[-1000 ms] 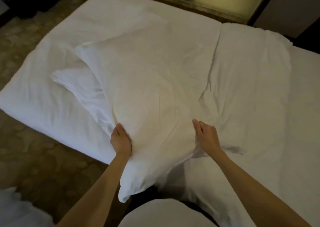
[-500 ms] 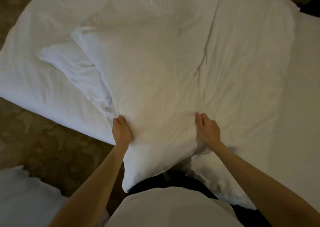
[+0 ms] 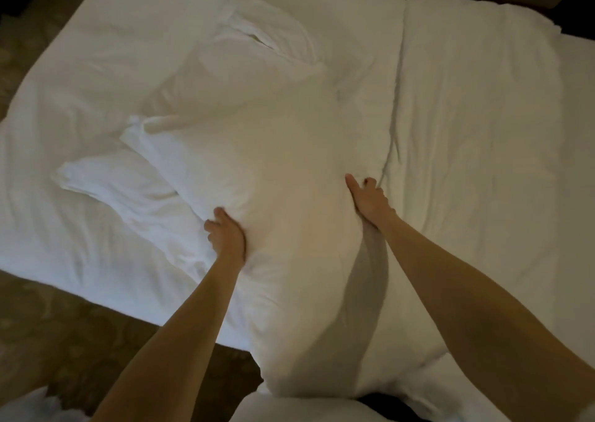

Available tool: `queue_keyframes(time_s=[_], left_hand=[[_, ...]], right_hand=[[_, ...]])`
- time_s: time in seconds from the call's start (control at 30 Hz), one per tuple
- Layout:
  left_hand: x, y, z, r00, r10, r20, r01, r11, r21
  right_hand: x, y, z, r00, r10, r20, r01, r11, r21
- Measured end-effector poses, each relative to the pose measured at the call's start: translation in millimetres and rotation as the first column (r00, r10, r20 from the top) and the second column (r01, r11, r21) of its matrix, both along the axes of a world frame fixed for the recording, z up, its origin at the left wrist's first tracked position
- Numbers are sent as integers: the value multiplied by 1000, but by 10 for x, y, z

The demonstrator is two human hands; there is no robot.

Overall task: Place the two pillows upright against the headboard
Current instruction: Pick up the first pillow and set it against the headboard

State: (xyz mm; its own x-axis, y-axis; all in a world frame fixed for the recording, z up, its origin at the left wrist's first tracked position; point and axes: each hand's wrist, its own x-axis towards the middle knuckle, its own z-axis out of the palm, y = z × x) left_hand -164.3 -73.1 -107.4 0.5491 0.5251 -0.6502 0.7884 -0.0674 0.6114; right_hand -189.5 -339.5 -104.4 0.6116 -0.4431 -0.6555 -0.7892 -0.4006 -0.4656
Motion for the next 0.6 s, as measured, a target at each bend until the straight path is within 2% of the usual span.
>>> queue_keyframes(time_s=[0.13, 0.23, 0.33, 0.43, 0.6], left_hand=[[27, 3, -174, 991, -129, -32, 131, 988, 88], [67, -43, -232, 997, -69, -41, 67, 997, -41], [65, -49, -196, 1000, 11, -11, -11, 997, -74], [38, -4, -103, 997, -65, 36, 65, 998, 3], [-54, 61, 141, 986, -111, 123, 116, 993, -33]], right_hand=[[9, -85, -172, 995, -77, -57, 80, 996, 49], [-32, -54, -230, 996, -88, -29, 90, 993, 70], [-83, -22, -228, 996, -78, 44, 75, 995, 64], [-142, -51, -153, 986, -100, 130, 96, 995, 36], [-351, -234, 190, 927, -182, 328, 194, 981, -3]])
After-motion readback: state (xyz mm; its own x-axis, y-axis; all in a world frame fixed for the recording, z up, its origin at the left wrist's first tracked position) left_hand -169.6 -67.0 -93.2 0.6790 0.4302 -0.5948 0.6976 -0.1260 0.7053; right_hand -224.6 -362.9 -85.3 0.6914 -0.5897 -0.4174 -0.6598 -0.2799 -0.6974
